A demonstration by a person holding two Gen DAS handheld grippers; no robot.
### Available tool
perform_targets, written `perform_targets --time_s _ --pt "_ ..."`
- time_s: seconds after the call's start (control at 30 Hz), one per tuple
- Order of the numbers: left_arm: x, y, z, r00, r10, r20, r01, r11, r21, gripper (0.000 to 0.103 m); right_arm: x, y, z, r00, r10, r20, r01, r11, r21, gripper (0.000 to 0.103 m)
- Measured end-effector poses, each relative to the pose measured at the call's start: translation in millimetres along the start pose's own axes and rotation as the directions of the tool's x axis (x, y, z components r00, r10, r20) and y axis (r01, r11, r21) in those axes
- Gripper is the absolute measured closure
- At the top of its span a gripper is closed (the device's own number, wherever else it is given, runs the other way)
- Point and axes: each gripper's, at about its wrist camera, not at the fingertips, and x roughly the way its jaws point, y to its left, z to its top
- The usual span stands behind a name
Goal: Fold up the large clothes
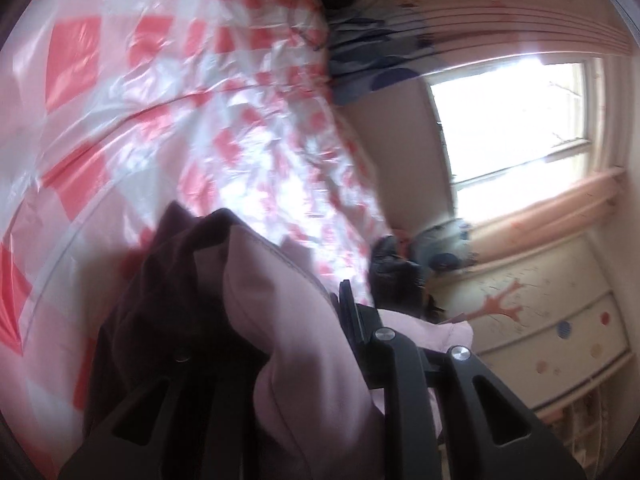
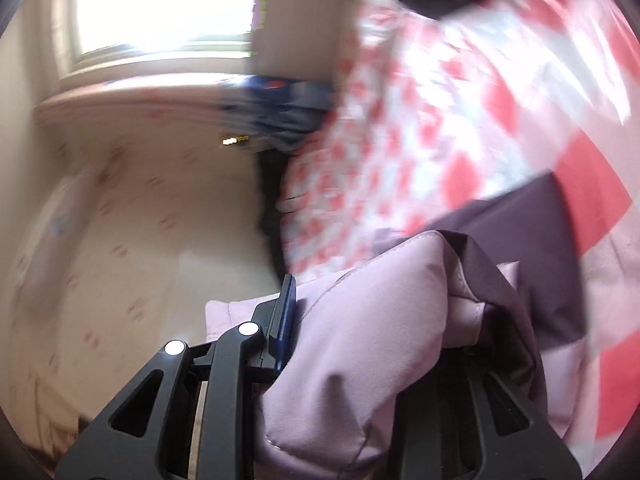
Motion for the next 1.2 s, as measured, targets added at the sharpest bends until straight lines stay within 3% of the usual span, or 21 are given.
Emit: perform_targets --time_s 0.13,0.33,0.4,0.47,0.53,0.6,0.67,0.7,0.73,0.77,0.83,0.87,0.9,0.97,1.0,1.07,1.13,1.2 --pt "22 23 -3 0.998 0.066 -0.003 -0.066 0.998 0.001 0.083 19 -21 2 0.999 -0.046 -0.005 0.046 0.999 0.005 0.079" --pt "14 14 -4 0.996 0.088 -0.022 -0.088 0.996 0.008 0.078 26 -23 5 0.997 -0.070 -0.038 0.071 0.997 0.027 0.074" --pt "3 6 3 0.999 0.029 -0.029 -0.030 0.998 -0.048 0.064 23 -20 4 0.997 -0.063 -0.047 0.066 0.995 0.071 0.063" --pt "-12 -1 11 0.996 -0.085 -0.009 0.083 0.987 -0.141 0.044 14 -10 2 0.998 -0.034 -0.043 0.038 0.994 0.100 0.032" --pt "-28 -9 18 0.983 -0.185 0.017 0.184 0.956 -0.230 0.032 1 7 0 1.000 0.003 -0.002 -0.003 0.995 0.100 0.012" --pt "-40 -19 20 0.968 -0.247 0.039 0.248 0.927 -0.281 0.018 -11 26 -1 1.000 0.009 0.020 -0.011 0.998 0.066 0.007" --pt "-51 -27 19 0.955 -0.285 0.079 0.296 0.907 -0.299 0.012 -17 45 -5 1.000 -0.027 0.014 0.027 1.000 0.004 0.007" --pt "-56 -32 18 0.954 -0.281 0.105 0.299 0.914 -0.274 0.007 -18 60 -9 0.998 -0.066 0.011 0.067 0.995 -0.075 0.007" --pt "-64 -46 14 0.965 -0.223 0.136 0.247 0.950 -0.192 0.007 -17 75 -15 0.992 -0.127 0.016 0.128 0.979 -0.161 0.007" --pt "-67 -62 10 0.977 -0.160 0.139 0.175 0.979 -0.105 0.007 -12 88 -22 0.981 -0.195 0.025 0.195 0.949 -0.246 0.007" --pt "-60 -93 -6 0.987 -0.081 0.135 0.069 0.993 0.093 0.007 8 112 -41 0.942 -0.332 0.038 0.316 0.848 -0.426 0.007" --pt "-49 -112 -19 0.992 -0.042 0.123 0.014 0.976 0.217 0.007 20 120 -50 0.919 -0.391 0.050 0.362 0.789 -0.496 0.007" --pt "-38 -125 -30 0.994 -0.009 0.105 -0.024 0.952 0.304 0.007 39 127 -62 0.884 -0.462 0.068 0.412 0.703 -0.579 0.007" --pt "-1 -149 -54 0.996 0.069 0.055 -0.087 0.870 0.485 0.007 72 131 -76 0.830 -0.547 0.109 0.465 0.571 -0.676 0.007" --pt "24 -157 -66 0.992 0.122 0.033 -0.119 0.820 0.560 0.007 95 130 -80 0.793 -0.592 0.142 0.498 0.497 -0.711 0.007" --pt "68 -160 -77 0.980 0.199 0.016 -0.164 0.757 0.632 0.007 124 123 -81 0.755 -0.628 0.189 0.537 0.425 -0.729 0.007" --pt "103 -148 -75 0.962 0.273 0.020 -0.220 0.728 0.649 0.007 156 103 -74 0.703 -0.665 0.251 0.589 0.349 -0.729 0.007" --pt "135 -121 -62 0.932 0.361 0.014 -0.293 0.732 0.615 0.007 189 70 -60 0.646 -0.712 0.274 0.629 0.293 -0.720 0.007"
